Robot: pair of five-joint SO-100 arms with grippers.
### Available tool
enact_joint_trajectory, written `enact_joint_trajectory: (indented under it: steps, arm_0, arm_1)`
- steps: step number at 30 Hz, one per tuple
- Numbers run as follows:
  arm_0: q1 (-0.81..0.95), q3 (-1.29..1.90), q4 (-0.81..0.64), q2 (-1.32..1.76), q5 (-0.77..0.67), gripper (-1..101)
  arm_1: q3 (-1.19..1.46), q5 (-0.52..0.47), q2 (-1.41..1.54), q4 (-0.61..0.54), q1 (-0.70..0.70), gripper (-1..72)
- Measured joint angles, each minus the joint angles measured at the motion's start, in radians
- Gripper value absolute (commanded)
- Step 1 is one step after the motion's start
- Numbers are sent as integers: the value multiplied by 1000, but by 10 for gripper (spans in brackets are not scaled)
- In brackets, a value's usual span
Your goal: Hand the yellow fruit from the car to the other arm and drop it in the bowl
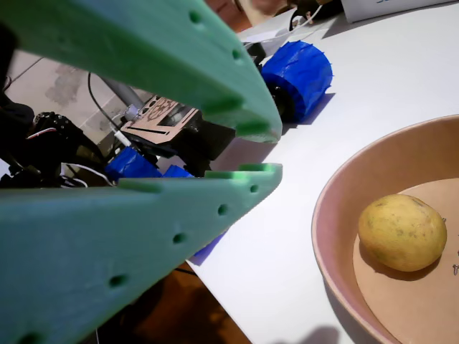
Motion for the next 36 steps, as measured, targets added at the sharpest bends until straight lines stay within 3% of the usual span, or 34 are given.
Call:
enact_joint_trajectory:
  steps: [3, 9, 10, 13, 14, 36]
  arm_0:
    - [0, 0, 0, 0, 0, 8]
    - [0, 0, 0, 0, 0, 379]
    - [0, 0, 0, 0, 0, 366]
    - [0, 0, 0, 0, 0, 25]
    - [0, 0, 0, 0, 0, 1]
    - [0, 0, 0, 0, 0, 1]
  arm_1:
    - [3, 0, 0, 0, 0, -1]
    - [3, 0, 0, 0, 0, -1]
    - [3, 0, 0, 0, 0, -1]
    - [3, 0, 0, 0, 0, -1]
    - [3, 0, 0, 0, 0, -1]
    - [3, 0, 0, 0, 0, -1]
